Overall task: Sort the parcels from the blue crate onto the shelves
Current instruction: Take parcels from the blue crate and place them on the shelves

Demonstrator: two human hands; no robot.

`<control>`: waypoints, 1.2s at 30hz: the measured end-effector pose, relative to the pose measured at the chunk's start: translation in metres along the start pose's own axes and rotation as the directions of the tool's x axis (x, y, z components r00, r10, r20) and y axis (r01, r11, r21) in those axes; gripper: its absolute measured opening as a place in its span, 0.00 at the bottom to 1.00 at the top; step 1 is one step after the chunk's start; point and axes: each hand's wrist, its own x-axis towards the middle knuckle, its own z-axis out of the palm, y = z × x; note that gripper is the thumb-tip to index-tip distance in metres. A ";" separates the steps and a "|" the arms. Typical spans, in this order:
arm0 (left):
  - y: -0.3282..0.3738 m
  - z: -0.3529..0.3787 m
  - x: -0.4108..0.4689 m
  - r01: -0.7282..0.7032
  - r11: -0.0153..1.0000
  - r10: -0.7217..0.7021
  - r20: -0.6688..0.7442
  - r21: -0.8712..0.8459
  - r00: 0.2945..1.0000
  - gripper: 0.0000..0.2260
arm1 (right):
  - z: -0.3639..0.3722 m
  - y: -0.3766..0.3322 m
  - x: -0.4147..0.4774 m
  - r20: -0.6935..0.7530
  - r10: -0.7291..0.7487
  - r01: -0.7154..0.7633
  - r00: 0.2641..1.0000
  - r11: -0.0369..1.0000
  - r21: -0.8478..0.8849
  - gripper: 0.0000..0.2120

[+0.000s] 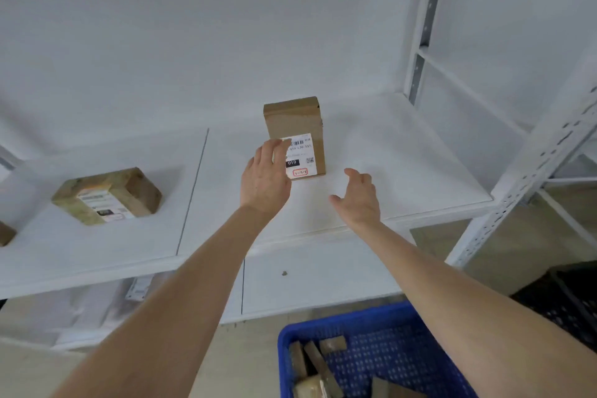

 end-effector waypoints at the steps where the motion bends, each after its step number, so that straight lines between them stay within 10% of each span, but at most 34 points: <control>1: 0.007 0.003 -0.017 0.017 1.000 -0.017 0.004 -0.017 1.000 0.28 | -0.002 0.004 -0.010 -0.013 -0.043 0.042 0.999 0.999 -0.010 0.30; 10: 0.078 0.086 -0.166 0.161 0.982 -0.114 0.374 -0.096 0.920 0.26 | 0.021 0.119 -0.094 0.052 -0.219 0.224 0.974 0.966 -0.132 0.24; 19: 0.066 0.228 -0.279 0.525 0.851 -0.342 0.774 0.015 0.532 0.23 | 0.128 0.256 -0.132 0.312 0.123 -0.043 0.942 0.967 -0.252 0.28; 28: 0.039 0.385 -0.413 0.699 0.696 -0.418 0.885 0.165 0.207 0.27 | 0.327 0.366 -0.159 0.629 0.520 -0.589 0.577 0.799 -0.121 0.41; 36: -0.010 0.500 -0.460 0.612 0.764 -0.456 0.843 0.206 0.285 0.31 | 0.461 0.423 -0.180 0.808 0.567 -0.967 0.162 0.254 0.016 0.30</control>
